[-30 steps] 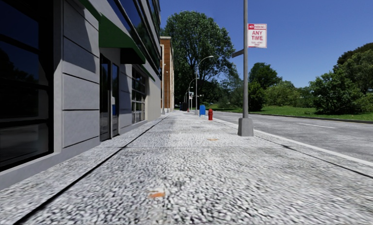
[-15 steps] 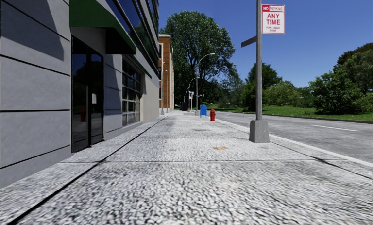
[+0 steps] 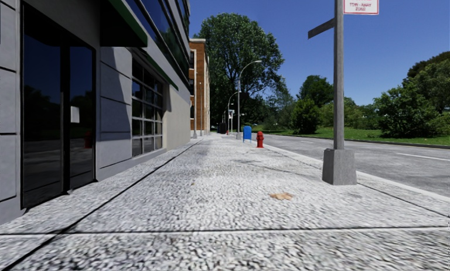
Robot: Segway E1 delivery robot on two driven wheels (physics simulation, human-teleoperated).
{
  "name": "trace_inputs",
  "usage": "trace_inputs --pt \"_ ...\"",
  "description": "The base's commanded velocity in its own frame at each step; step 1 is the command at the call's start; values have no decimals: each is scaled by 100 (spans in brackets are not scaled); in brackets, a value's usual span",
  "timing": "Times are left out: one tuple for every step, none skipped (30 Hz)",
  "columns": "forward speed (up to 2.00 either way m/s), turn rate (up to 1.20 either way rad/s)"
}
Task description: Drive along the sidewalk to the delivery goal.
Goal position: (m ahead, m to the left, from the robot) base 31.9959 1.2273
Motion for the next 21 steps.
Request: trace_inputs --pt "200 14" --pt "200 16" --pt "200 17" --pt "200 17" --pt "200 17" --pt "200 17" --pt "200 17" --pt "200 17" --pt "200 17" --pt "200 17" --pt "200 17" --pt "200 17" --pt "200 0" --pt "200 0" --pt "200 0" --pt "200 0" --pt "200 0" --pt "200 0" --pt "200 0" --pt "200 0" --pt "200 0"
